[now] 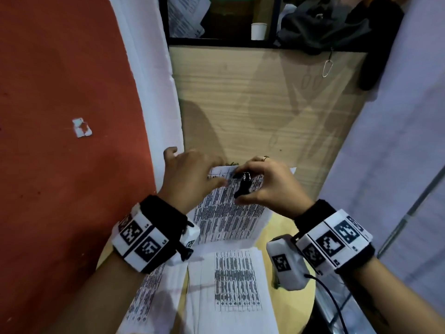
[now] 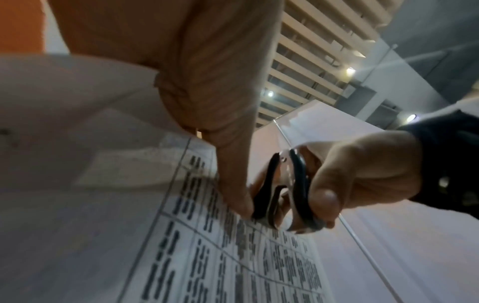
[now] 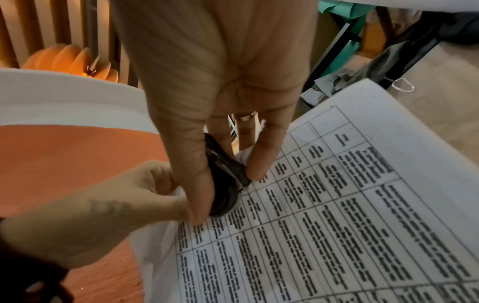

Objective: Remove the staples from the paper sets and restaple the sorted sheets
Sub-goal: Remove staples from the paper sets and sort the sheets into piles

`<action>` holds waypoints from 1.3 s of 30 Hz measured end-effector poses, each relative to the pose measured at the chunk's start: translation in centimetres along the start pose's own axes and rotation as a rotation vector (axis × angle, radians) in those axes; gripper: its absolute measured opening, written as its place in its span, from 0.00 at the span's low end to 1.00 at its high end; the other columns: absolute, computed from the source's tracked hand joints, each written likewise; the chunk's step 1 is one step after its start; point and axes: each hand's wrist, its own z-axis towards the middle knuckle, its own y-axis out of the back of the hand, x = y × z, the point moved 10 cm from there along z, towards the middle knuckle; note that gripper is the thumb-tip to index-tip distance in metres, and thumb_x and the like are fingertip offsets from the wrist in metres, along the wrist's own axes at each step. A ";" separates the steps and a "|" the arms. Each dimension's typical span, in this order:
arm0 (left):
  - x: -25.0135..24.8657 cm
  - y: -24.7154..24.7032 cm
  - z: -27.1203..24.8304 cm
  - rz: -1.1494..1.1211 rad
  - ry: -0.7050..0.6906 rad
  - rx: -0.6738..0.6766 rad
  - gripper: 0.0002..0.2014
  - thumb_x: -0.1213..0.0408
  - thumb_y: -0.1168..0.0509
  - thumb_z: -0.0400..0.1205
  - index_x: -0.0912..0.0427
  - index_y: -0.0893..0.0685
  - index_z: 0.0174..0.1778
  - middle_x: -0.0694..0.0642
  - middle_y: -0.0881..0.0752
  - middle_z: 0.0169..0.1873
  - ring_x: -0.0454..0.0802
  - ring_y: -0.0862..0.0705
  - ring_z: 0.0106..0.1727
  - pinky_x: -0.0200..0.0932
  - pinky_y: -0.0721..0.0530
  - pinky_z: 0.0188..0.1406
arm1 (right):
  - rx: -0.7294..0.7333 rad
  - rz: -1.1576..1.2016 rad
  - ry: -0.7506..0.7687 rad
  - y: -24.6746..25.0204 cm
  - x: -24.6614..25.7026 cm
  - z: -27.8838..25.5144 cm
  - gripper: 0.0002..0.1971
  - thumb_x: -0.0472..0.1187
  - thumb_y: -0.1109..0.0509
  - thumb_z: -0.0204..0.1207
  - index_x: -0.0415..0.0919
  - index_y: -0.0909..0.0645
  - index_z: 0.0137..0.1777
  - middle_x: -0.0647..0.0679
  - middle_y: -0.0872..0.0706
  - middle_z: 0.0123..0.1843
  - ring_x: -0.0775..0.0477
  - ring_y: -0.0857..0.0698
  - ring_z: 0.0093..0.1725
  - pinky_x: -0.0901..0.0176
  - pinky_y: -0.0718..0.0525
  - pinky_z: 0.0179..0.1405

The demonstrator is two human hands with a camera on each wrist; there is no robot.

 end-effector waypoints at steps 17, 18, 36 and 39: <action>1.5 -1.7 0.5 -0.450 -0.042 0.084 0.31 0.33 0.45 0.65 0.55 0.12 0.42 0.57 0.14 0.28 0.55 0.15 0.35 0.47 0.22 0.37 | -0.265 0.104 0.131 2.8 0.7 -2.1 0.24 0.37 0.16 0.55 0.36 0.15 0.53 0.46 0.23 0.58 0.51 0.20 0.57 0.69 0.18 0.52; 1.4 -1.7 0.5 -0.457 -0.039 0.091 0.31 0.33 0.44 0.65 0.57 0.12 0.42 0.59 0.15 0.28 0.56 0.16 0.34 0.47 0.22 0.36 | -0.296 0.119 0.177 2.6 1.4 -2.3 0.24 0.37 0.17 0.57 0.36 0.15 0.55 0.46 0.22 0.58 0.51 0.19 0.58 0.63 0.14 0.49; 0.6 -1.2 0.8 -0.638 -0.037 0.100 0.22 0.36 0.38 0.64 0.50 0.13 0.38 0.59 0.14 0.29 0.52 0.18 0.33 0.58 0.18 0.39 | -0.344 -0.087 0.419 2.0 4.7 -2.8 0.19 0.37 0.21 0.63 0.35 0.14 0.55 0.42 0.12 0.53 0.39 0.14 0.49 0.45 0.13 0.46; 0.7 -1.2 0.7 -0.614 -0.021 0.088 0.23 0.35 0.39 0.63 0.52 0.14 0.32 0.56 0.16 0.26 0.51 0.18 0.32 0.53 0.19 0.37 | -0.336 -0.133 0.428 1.9 4.8 -2.7 0.19 0.38 0.22 0.63 0.35 0.14 0.54 0.41 0.12 0.53 0.37 0.13 0.49 0.44 0.13 0.43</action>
